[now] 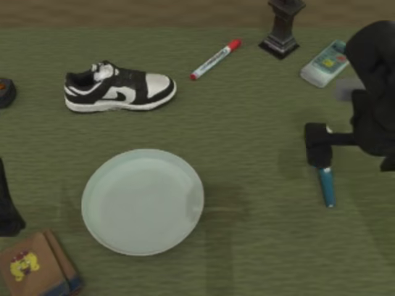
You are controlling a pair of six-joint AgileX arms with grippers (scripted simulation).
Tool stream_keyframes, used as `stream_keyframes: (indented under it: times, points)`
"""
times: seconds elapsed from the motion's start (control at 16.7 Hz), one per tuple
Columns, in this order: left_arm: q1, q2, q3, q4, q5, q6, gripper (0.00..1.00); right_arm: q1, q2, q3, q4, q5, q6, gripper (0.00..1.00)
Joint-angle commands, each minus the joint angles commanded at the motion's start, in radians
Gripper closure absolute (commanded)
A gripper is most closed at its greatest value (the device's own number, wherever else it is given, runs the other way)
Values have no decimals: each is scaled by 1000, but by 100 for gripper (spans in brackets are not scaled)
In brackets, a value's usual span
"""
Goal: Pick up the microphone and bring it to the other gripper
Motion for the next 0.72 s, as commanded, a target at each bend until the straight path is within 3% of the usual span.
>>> stream_keyframes:
  times: [0.24,0.72]
  points:
    - [0,0,0,0,0,0,0,28,129,101,-61,2,29,0]
    - [0,0,0,0,0,0,0,26,159,87,-23,2,28,0]
